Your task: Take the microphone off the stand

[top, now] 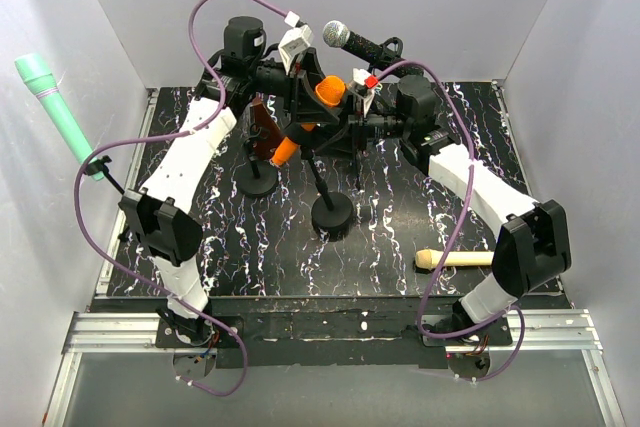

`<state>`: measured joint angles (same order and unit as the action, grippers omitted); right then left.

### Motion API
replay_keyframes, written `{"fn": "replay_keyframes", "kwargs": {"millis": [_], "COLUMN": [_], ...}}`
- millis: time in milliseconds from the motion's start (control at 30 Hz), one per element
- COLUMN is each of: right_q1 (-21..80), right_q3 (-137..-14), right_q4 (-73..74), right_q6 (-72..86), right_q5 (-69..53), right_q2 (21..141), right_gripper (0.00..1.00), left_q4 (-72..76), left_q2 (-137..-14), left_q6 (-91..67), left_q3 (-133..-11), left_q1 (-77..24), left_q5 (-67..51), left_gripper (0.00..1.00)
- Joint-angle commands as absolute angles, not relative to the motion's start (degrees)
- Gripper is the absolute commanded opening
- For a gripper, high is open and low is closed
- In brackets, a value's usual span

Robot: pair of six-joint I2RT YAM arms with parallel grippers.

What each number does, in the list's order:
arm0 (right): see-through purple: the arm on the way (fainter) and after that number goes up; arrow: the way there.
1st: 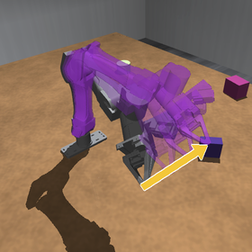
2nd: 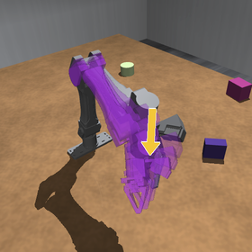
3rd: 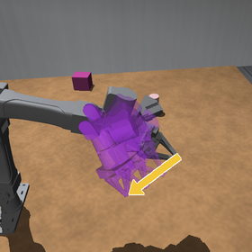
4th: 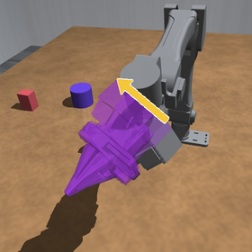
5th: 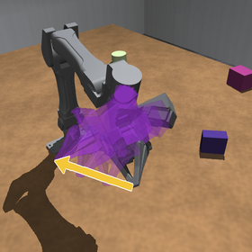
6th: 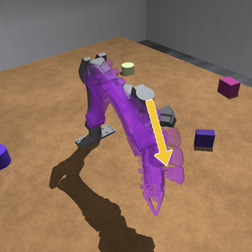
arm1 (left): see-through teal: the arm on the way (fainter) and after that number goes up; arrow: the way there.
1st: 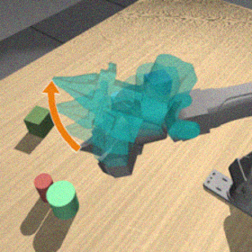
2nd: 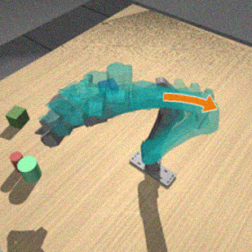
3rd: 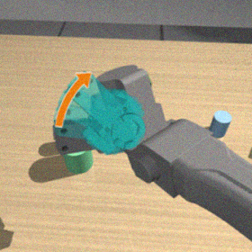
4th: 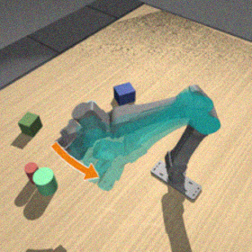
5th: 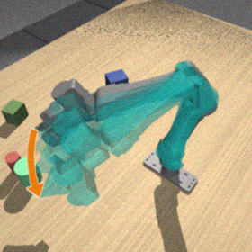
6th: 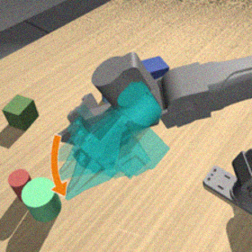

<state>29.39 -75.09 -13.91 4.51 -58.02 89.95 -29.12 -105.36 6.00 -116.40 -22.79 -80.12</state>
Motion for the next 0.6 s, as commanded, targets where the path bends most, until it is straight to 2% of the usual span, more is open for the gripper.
{"fn": "replay_keyframes", "kwargs": {"millis": [0, 233, 333, 567], "right_q1": [30.2, 30.7, 30.8, 30.8], "right_q3": [-73.9, -75.8, -75.6, -74.2], "right_q4": [-12.0, -12.0, -11.8, -15.7], "right_q6": [4.1, 4.5, 5.0, 8.8], "right_q5": [-60.9, -59.8, -60.1, -61.3], "right_q2": [90.3, 92.9, 93.4, 92.7], "right_gripper": [0.57, 0.77, 0.80, 0.81], "left_q4": [-25.2, -18.7, -17.5, -17.6], "left_q2": [-100.8, -97.8, -97.2, -95.9], "left_q6": [7.3, 6.1, 5.8, 5.7], "left_q3": [-115.5, -105.2, -103.5, -102.4], "left_q1": [-21.8, -21.9, -22.0, -22.1], "left_q5": [-78.7, -78.2, -77.7, -77.3], "left_gripper": [0.00, 0.00, 0.00, 0.00]}}
